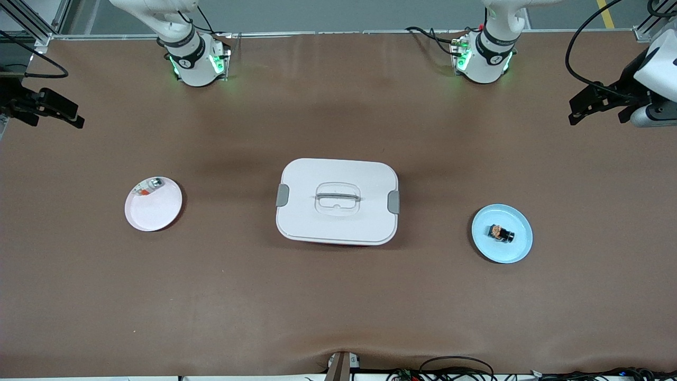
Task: Transfer orange switch to right arm and place
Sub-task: 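Move the left gripper over the switch on the light-blue plate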
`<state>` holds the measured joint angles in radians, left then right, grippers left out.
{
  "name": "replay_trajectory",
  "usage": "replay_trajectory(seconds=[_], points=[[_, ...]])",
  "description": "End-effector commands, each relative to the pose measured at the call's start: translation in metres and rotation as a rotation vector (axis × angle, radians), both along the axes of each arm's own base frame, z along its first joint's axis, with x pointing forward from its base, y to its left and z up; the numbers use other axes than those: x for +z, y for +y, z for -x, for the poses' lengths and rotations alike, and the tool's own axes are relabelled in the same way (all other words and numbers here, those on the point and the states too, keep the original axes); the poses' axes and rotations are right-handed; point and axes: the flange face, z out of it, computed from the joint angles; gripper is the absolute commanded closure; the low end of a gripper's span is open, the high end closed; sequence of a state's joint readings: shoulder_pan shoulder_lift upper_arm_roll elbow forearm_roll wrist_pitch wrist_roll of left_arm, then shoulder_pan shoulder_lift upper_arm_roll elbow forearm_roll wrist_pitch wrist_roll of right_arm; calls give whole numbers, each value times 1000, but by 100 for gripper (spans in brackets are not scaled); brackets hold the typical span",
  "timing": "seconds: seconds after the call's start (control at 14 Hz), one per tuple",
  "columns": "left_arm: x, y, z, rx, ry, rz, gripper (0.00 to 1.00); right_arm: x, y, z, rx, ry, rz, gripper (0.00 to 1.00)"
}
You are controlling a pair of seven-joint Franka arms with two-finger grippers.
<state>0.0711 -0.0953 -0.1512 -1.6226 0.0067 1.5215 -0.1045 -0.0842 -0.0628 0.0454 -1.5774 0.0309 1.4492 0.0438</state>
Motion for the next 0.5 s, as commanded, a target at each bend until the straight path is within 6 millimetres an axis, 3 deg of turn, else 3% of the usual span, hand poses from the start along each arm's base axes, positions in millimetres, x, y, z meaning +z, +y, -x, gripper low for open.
replay_trajectory(seconds=[0.0,0.43], points=[[4,2,-3,-5,-1,1,0,6,-3,1,11,-8,16,0],[-5,5,-16,-2,12,5,0,6,-4,1,10,-8,16,0]])
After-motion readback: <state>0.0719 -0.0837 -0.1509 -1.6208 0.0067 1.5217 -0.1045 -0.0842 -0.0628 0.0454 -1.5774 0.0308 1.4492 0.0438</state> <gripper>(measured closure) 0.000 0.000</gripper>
